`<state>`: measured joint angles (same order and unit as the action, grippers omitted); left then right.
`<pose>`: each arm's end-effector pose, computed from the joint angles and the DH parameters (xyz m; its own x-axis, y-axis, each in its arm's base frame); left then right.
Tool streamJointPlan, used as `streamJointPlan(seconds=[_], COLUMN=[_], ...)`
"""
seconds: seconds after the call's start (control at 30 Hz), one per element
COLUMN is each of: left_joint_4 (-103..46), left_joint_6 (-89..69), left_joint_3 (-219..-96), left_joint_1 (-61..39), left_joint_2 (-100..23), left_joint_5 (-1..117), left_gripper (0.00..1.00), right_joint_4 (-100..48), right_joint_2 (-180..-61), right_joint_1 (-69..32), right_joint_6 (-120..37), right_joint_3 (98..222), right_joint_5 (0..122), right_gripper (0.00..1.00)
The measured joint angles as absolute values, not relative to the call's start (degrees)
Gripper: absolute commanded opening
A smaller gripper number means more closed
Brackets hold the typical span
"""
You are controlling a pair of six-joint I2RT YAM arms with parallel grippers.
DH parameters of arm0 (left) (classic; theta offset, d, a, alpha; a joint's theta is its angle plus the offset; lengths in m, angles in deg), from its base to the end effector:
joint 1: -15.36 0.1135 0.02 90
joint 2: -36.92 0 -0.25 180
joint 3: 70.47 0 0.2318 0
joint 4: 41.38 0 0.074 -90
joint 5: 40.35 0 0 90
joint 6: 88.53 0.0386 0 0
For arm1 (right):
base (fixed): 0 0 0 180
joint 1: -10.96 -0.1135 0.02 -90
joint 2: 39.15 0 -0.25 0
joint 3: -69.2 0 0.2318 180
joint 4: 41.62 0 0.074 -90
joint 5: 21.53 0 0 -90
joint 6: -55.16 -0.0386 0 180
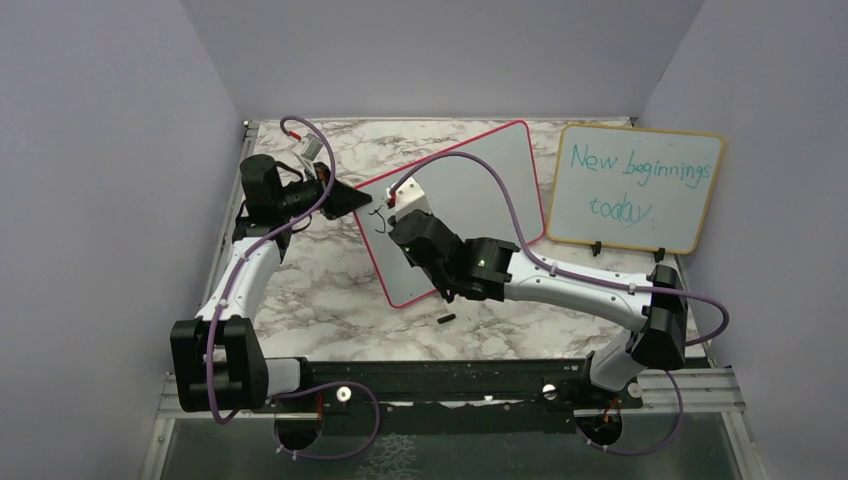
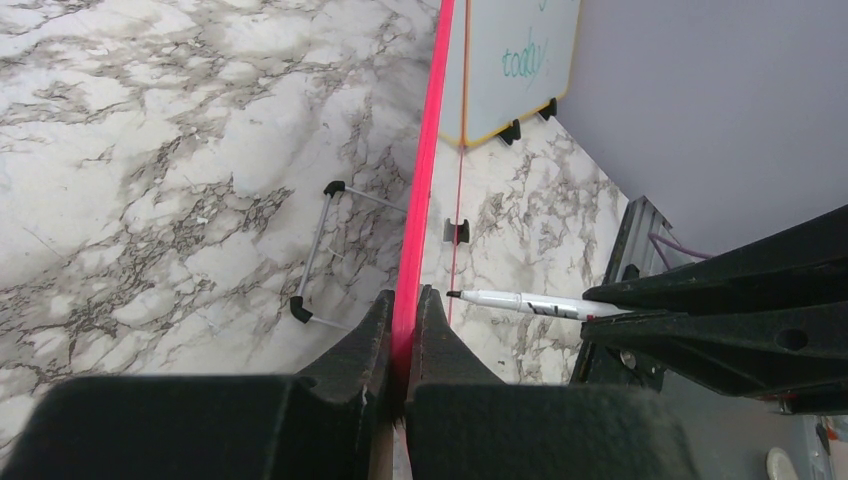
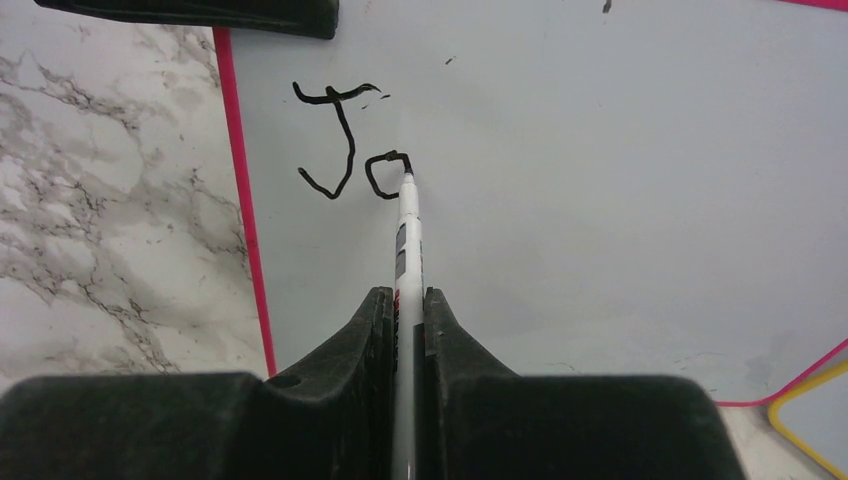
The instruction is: Write a sentence on the whiteboard
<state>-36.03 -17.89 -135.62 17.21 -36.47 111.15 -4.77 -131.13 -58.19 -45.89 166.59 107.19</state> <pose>0.2687 -0.0253 0.2981 -0.4995 -0.1744 -0.8486 0.7131 0.4734 -0.5170 0.1465 0.3168 0.3309 -0.2855 -0.3296 -0.8999 -0.4936 0.8555 -0.1567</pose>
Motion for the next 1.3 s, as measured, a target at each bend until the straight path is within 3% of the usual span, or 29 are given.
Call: streamJointPlan(seconds=[1.3], left_joint_4=[-35.22], left_joint_6=[-17.51], left_joint_3=[-136.03], left_joint_1=[17.15], left_joint_2=[-36.47], left_joint_5=[111.13], left_gripper=[0.00], right_joint_4=[-6.52], right_joint_2=[-130.41], right_joint_1=[-57.53], right_joint_6=[-45.30], right_joint_3=[165.10], right_joint_5=[107.99], right_gripper=[0.00])
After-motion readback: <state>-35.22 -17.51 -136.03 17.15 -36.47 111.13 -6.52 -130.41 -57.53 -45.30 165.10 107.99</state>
